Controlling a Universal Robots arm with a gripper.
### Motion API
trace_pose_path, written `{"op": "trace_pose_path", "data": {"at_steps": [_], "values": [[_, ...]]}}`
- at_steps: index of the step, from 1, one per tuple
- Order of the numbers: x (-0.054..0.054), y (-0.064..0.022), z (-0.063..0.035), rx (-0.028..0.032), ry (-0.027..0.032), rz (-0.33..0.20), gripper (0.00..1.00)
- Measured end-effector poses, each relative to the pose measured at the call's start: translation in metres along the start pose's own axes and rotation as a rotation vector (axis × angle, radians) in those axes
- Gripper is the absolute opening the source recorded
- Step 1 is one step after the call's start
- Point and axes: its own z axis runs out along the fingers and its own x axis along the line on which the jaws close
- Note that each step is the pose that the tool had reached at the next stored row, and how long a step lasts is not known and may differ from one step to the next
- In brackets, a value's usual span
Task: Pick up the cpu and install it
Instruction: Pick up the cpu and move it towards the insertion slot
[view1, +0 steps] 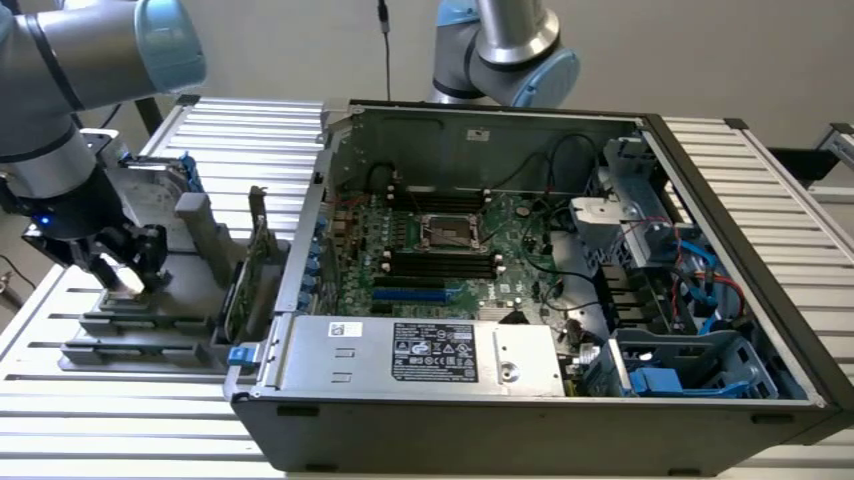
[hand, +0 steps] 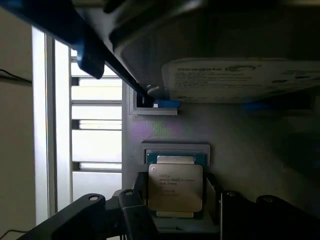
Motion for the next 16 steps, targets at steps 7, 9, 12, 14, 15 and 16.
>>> {"op": "trace_pose_path", "data": {"at_steps": [7,9,12,14,15,16], "values": [[0.001,0.0012,-0.0319,0.0000,0.0013,0.000,0.55],[0.001,0.0015,-0.0411,0.0000,0.0013,0.000,0.55],[0.000,0.0019,-0.0545,0.0000,0.0012,0.000,0.55],[-0.002,0.0023,-0.0639,0.0000,0.0013,0.000,0.55],[-0.003,0.0025,-0.0685,0.0000,0.0013,0.000,0.55],[-0.006,0.0027,-0.0730,0.0000,0.0012,0.000,0.55]]}}
